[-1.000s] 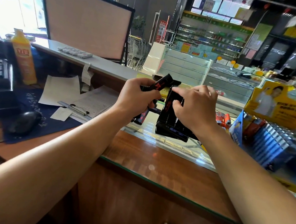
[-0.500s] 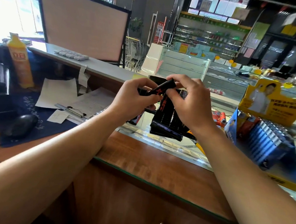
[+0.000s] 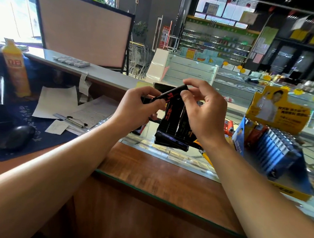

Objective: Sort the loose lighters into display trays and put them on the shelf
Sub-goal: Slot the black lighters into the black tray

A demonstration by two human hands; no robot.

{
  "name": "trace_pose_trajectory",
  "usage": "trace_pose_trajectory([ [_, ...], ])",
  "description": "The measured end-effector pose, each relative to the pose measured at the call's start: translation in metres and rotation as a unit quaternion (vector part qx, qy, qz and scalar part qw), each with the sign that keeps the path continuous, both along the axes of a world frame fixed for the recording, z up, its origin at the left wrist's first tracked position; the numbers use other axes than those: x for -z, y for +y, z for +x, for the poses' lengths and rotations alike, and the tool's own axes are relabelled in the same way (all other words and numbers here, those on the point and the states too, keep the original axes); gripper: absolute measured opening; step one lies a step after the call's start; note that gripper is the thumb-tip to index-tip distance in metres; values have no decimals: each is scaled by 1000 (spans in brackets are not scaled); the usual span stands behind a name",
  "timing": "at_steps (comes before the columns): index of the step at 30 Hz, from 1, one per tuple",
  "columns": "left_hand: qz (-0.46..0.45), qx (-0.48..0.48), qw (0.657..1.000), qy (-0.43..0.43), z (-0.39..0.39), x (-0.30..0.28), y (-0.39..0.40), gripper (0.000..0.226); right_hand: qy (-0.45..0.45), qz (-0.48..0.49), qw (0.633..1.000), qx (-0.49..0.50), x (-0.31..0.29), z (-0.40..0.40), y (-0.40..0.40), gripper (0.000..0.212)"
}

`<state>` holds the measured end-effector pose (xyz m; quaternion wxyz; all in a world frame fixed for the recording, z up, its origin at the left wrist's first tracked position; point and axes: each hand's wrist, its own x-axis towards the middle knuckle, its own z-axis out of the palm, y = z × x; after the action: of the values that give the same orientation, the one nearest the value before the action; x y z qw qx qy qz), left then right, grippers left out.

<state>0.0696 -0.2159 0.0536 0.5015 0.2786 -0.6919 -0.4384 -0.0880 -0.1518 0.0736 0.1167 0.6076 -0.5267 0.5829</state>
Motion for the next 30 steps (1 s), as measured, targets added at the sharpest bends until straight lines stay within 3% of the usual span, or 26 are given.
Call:
trace_pose_trajectory([
  [6,56,-7,995,81,3,-4,-2,2,65,23,998,-4,0,-1,-2,26],
  [15,78,5,996,47,-1,-4,-2,7,71,-38,996,49,-8,-15,-2,15],
  [21,107,15,992,61,-1,-3,-1,30,61,-41,992,102,-9,-24,-2,17],
  [30,5,-2,999,45,4,-2,-3,18,90,-35,987,125,-11,-25,-3,18],
])
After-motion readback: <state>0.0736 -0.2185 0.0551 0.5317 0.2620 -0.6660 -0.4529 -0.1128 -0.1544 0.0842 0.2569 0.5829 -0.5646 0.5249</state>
